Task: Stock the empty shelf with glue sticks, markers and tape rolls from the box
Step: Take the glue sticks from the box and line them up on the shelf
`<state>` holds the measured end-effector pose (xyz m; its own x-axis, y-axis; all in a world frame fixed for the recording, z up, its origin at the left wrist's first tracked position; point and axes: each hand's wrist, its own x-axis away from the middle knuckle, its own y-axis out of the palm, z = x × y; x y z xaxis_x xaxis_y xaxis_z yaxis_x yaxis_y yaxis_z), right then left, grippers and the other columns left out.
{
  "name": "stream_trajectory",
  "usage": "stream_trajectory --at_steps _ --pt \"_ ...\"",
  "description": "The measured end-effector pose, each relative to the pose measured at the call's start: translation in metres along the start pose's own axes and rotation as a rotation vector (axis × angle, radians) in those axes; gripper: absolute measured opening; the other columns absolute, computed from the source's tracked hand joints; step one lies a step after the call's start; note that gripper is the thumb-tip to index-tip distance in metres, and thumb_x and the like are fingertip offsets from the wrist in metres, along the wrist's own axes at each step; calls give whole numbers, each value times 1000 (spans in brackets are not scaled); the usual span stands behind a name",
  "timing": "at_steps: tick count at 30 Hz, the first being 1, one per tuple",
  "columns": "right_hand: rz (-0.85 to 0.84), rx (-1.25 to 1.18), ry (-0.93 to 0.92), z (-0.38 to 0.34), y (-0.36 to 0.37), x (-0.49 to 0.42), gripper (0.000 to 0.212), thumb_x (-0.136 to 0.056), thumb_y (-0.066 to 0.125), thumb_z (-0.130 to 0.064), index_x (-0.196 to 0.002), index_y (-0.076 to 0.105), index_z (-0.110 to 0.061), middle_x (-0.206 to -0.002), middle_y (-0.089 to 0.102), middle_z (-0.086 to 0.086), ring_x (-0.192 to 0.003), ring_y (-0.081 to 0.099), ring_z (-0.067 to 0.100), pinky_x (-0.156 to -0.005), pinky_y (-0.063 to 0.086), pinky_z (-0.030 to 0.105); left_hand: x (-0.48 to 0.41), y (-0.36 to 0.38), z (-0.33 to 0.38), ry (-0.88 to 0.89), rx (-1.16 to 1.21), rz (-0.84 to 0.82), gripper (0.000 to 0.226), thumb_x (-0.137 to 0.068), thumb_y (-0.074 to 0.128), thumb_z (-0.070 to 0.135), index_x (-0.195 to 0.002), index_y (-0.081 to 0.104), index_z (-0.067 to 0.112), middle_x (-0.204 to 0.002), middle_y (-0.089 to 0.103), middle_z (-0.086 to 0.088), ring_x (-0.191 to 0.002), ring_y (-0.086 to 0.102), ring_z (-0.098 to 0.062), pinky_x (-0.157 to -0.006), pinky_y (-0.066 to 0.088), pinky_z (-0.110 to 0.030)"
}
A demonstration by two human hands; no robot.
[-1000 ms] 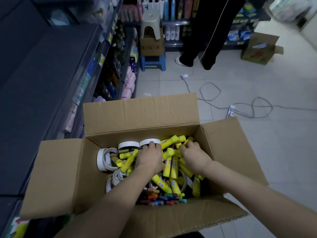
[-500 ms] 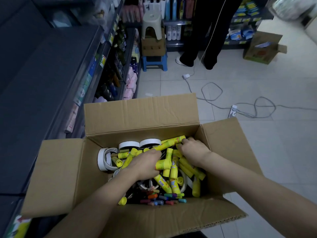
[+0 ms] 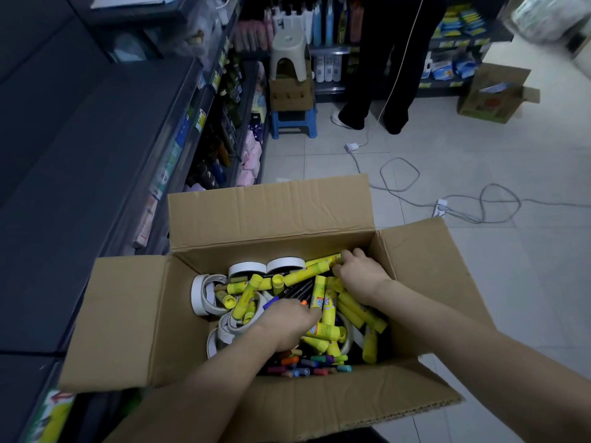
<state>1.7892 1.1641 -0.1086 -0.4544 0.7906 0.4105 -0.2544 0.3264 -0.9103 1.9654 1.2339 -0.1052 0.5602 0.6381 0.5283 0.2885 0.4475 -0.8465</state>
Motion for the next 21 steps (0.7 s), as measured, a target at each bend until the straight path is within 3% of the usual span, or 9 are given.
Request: stream_trajectory --at_steps 3,5,10,13,16,19,21 --pt "69 -119 39 -1 -5 1 24 -90 50 -8 -114 51 -8 -117 48 14 -111 45 35 -83 43 41 8 2 -2 -19 18 13 34 -81 51 -2 -113 42 4 -91 61 -20 -82 56 -38 -61 43 -41" --pt "140 -336 75 0 -13 4 18 -92 54 -21 -105 48 -9 -113 53 14 -108 49 35 -82 43 40 18 3 -10 -105 116 30 32 -85 54 8 -114 42 7 -94 62 -18 -86 58 -37 -63 44 -39" --pt "302 -782 222 -11 -33 17 26 -95 52 -34 -89 44 -10 -93 57 11 -89 56 32 -65 35 34 50 2 -37 -483 700 304 34 -79 70 30 -101 50 13 -86 63 -5 -80 60 -23 -62 43 -34" --pt "128 -720 310 -24 -36 16 25 -95 50 -29 -82 49 -7 -93 62 16 -92 60 35 -65 39 31 62 -4 -46 -637 998 465 29 -73 78 26 -88 55 18 -77 63 5 -73 60 -11 -65 46 -24" --pt "-131 -539 327 -39 -31 15 22 -92 46 -10 -70 51 -8 -99 64 17 -99 63 32 -67 42 29 72 -9 -45 -682 1244 550 31 -71 82 18 -94 61 18 -85 70 0 -78 67 -16 -73 54 -33" --pt "-204 -497 315 -51 -24 13 22 -89 46 -5 -68 50 -10 -94 60 15 -103 61 32 -66 42 31 82 -14 -38 -661 1369 633 26 -74 79 7 -87 60 19 -79 68 2 -65 64 -4 -59 51 -16" --pt "-204 -551 331 -61 -21 8 21 -89 48 -6 -70 54 -10 -81 58 10 -87 63 30 -58 47 32 89 -14 -35 -663 1414 664 25 -75 77 2 -85 60 17 -76 66 3 -55 61 3 -52 47 -11"
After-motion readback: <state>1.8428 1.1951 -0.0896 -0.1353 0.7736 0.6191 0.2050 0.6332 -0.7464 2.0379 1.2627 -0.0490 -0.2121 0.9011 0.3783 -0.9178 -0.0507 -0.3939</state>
